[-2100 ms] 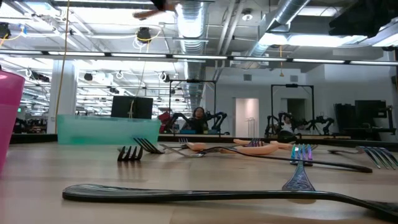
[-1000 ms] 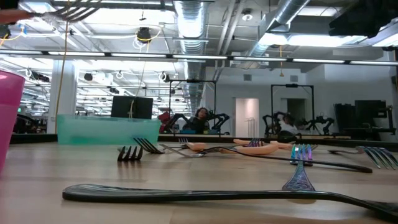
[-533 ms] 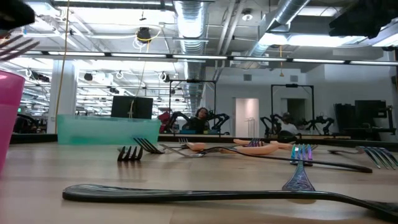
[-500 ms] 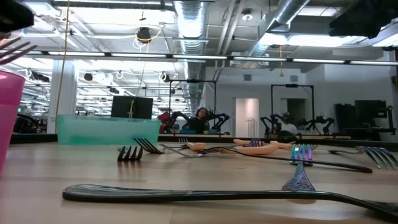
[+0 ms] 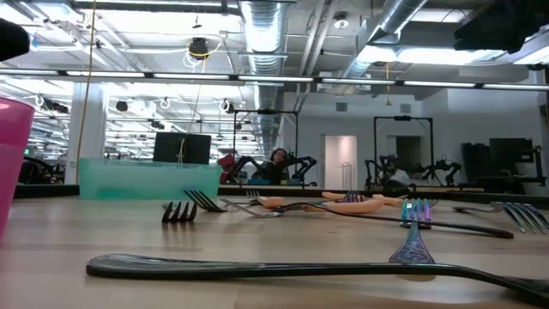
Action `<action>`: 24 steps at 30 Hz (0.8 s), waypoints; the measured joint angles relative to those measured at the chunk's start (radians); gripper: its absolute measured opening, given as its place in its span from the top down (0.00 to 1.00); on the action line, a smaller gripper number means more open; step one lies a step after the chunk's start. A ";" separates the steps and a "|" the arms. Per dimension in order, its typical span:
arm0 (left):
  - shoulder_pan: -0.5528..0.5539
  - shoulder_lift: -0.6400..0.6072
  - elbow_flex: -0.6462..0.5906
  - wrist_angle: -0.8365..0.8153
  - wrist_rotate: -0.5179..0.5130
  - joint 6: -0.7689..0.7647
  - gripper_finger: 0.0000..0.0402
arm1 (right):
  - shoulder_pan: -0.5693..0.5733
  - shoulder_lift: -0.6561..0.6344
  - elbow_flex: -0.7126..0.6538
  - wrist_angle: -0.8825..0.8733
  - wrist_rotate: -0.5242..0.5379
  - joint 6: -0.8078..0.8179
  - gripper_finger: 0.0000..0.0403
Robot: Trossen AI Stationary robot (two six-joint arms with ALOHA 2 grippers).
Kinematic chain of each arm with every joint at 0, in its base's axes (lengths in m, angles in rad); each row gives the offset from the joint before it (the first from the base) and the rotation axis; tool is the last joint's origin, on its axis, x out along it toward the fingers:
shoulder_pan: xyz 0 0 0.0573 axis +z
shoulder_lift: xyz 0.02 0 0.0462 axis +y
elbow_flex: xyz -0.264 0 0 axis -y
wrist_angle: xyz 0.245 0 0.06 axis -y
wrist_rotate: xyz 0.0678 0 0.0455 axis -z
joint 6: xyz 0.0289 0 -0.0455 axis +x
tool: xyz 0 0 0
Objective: Sort silverware by color (type)
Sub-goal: Put the orange fork into the red bin
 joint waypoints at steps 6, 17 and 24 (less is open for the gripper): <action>-0.002 0.054 0.000 0.011 0.011 0.086 0.92 | 0.000 0.000 0.000 0.000 0.000 0.000 0.40; -0.005 0.173 0.000 0.043 -0.009 0.230 0.91 | 0.000 0.000 0.000 0.000 0.000 -0.001 0.40; 0.015 0.173 -0.001 0.058 -0.047 0.239 0.92 | 0.000 0.000 0.000 -0.007 0.000 -0.001 0.40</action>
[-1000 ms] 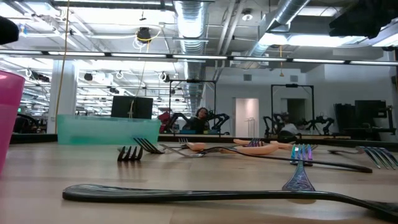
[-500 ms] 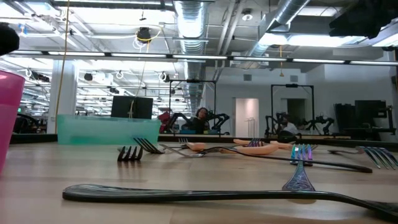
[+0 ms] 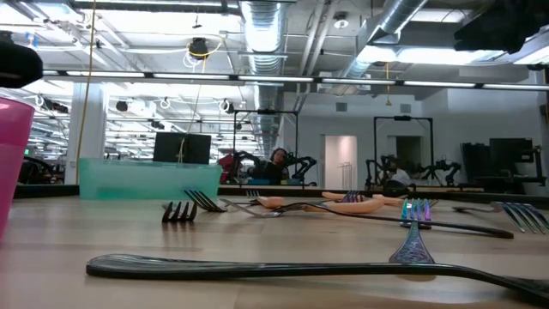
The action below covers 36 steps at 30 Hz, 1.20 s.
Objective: Sort silverware by color (type)
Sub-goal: Put the orange fork into the red bin
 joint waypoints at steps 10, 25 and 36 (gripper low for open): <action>0.011 -0.001 -0.119 0.128 0.065 -0.088 0.92 | 0.000 0.000 0.000 -0.008 0.000 0.000 0.40; 0.012 -0.003 -0.130 0.138 0.100 -0.047 0.84 | 0.000 0.000 0.000 -0.007 0.000 0.000 0.40; 0.040 -0.003 -0.130 0.137 0.117 -0.056 0.72 | 0.000 0.000 0.000 -0.007 0.000 0.000 0.40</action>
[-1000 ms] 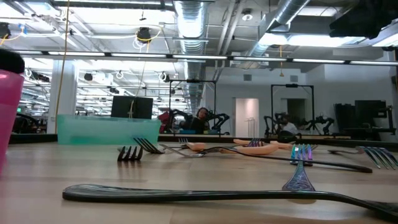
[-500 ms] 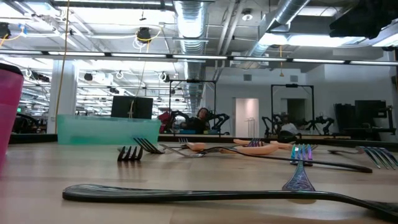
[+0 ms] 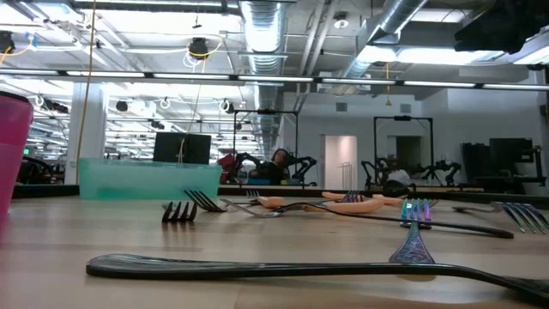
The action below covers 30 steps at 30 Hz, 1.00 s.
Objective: Sort silverware by color (type)
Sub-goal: Put the orange fork into the red bin, then put the blue fork into the blue bin
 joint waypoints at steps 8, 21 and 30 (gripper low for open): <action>0.019 0.000 0.047 -0.072 0.000 0.008 0.71 | 0.000 0.000 0.000 -0.001 0.000 0.000 0.40; 0.057 -0.001 0.177 -0.257 0.030 0.092 0.71 | 0.000 0.000 0.000 -0.003 0.000 0.000 0.40; 0.120 -0.108 0.220 -0.284 0.000 0.121 0.71 | 0.000 0.000 0.000 -0.003 0.000 0.000 0.40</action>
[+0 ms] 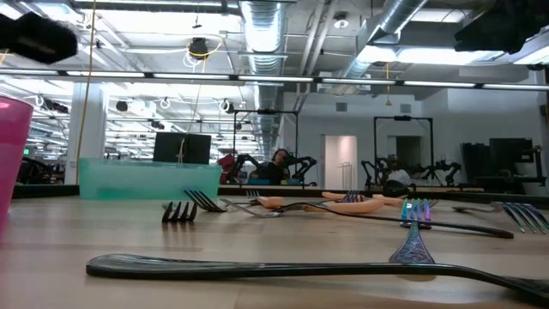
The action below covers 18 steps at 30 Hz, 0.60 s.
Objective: Sort silverware by color (type)
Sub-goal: Put the blue fork into the blue bin
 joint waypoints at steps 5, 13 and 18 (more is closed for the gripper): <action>0.075 -0.097 0.001 0.010 -0.135 -0.040 0.71 | 0.000 0.000 0.000 0.000 0.000 0.000 0.40; 0.234 -0.169 0.001 0.102 -0.285 -0.057 0.71 | 0.000 0.000 0.000 0.000 0.000 0.000 0.40; 0.338 -0.159 0.001 0.179 -0.426 -0.147 0.71 | 0.000 0.000 0.000 0.000 0.000 0.000 0.40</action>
